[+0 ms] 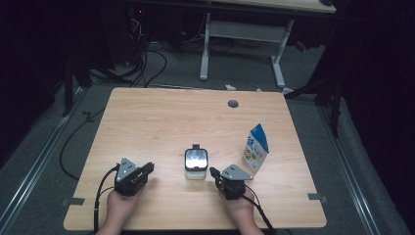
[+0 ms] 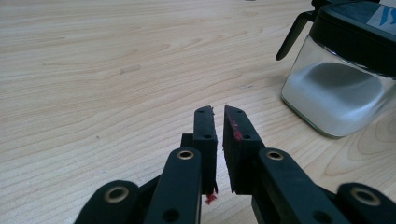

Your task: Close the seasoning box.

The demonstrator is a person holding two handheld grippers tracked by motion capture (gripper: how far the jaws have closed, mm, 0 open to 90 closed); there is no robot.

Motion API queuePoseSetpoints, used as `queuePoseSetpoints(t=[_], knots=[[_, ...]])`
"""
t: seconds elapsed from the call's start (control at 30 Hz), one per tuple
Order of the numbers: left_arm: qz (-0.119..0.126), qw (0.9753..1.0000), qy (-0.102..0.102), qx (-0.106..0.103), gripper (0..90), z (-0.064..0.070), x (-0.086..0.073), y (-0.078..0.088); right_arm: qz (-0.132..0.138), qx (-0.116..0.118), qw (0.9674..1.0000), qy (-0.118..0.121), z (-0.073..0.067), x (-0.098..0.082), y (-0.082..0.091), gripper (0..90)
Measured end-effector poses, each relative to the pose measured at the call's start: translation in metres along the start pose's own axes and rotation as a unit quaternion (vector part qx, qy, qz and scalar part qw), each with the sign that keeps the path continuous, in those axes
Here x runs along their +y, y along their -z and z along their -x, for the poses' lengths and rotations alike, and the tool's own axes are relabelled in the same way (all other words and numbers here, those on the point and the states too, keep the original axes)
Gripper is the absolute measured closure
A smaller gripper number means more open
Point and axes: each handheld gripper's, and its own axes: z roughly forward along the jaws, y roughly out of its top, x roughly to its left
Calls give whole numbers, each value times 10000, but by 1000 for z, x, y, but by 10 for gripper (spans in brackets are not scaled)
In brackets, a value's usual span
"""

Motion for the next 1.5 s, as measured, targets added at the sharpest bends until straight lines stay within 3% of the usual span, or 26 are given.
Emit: queuePoseSetpoints(t=[0.4, 0.63, 0.77, 0.9, 0.97, 1.13, 1.5], knots=[[-86, 9998, -92, 126, 777, -6, -2, 4, 268, -460, 9979, -362, 32, -13, 35, 857], [-152, 9990, -184, 383, 668, -17, -13, 22, 395, -576, 9958, -595, 39, -28, 58, 813], [-158, 9985, -239, 461, 592, -18, -17, 31, 365, -628, 9960, -518, 40, -32, 66, 785], [-227, 9983, -241, 480, 551, -19, -21, 37, 299, -663, 9962, -487, 43, -37, 70, 771], [-277, 9982, -216, 477, 529, -21, -22, 39, 298, -696, 9954, -581, 47, -40, 73, 759], [-317, 9985, -42, 453, 492, -28, -23, 38, 311, -753, 9947, -631, 51, -43, 77, 738], [-303, 9986, -36, 432, 478, -27, -23, 40, 288, -721, 9953, -571, 48, -42, 73, 705]])
